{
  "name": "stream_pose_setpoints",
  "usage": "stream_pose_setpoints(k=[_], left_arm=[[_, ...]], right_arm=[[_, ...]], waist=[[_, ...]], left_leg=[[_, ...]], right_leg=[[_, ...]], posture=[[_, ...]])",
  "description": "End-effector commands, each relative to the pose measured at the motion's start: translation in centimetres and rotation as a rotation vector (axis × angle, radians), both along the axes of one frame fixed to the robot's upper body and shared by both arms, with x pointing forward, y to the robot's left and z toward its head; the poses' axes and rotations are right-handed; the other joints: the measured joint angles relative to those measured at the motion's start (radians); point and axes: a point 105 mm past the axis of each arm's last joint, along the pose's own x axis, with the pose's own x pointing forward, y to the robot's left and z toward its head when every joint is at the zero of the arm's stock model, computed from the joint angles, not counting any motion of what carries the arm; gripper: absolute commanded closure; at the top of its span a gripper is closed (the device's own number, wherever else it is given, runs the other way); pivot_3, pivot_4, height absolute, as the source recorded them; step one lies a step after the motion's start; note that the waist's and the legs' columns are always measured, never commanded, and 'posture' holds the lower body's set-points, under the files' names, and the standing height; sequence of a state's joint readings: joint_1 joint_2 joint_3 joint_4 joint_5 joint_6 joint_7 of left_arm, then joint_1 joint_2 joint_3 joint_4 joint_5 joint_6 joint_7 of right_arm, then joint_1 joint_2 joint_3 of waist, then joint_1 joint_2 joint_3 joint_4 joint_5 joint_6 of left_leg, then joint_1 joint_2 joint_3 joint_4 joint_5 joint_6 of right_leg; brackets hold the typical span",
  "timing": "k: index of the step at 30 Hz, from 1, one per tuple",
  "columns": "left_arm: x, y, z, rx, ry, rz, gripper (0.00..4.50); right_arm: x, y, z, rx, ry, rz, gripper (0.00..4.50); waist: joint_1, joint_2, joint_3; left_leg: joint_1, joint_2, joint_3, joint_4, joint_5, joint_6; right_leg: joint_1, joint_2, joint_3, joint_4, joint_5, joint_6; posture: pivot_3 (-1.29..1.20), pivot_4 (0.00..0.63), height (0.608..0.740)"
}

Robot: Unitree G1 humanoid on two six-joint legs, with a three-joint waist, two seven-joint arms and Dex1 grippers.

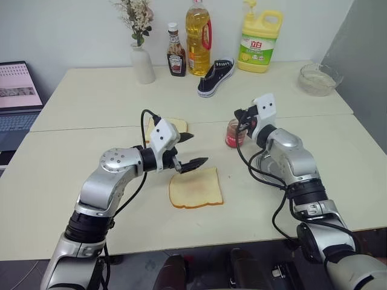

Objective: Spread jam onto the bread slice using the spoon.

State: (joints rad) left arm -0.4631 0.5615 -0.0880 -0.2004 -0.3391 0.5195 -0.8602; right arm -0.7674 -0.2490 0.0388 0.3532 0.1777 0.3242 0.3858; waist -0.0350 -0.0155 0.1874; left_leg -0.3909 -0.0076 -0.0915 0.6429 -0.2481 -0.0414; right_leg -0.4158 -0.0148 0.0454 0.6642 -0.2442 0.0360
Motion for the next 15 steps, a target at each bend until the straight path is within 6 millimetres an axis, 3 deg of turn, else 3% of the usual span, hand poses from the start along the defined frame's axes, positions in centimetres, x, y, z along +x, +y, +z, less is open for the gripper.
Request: stream_pose_setpoints(k=[1, 15], left_arm=[[-0.3, 0.2, 1.6, -0.018, -0.062, 0.003, 0.0], [0.0, -0.1, 2.1, -0.036, -0.067, 0.003, 0.0]], right_arm=[[-0.2, 0.5, -0.5, 0.09, 0.077, 0.013, 4.47], [-0.1, 0.3, 0.6, 0.348, 0.211, -0.011, 4.47]], waist=[[0.0, 0.0, 0.0], [-0.003, 0.0, 0.0]], left_leg=[[0.0, 0.0, 0.0, 0.0, 0.0, 0.0], [0.001, 0.0, -0.001, 0.0, 0.0, 0.0]], right_leg=[[0.0, 0.0, 0.0, 0.0, 0.0, 0.0], [0.0, 0.0, 0.0, 0.001, 0.0, 0.0]], posture=[[0.0, 0.15, 0.74], [0.0, 0.15, 0.74]])
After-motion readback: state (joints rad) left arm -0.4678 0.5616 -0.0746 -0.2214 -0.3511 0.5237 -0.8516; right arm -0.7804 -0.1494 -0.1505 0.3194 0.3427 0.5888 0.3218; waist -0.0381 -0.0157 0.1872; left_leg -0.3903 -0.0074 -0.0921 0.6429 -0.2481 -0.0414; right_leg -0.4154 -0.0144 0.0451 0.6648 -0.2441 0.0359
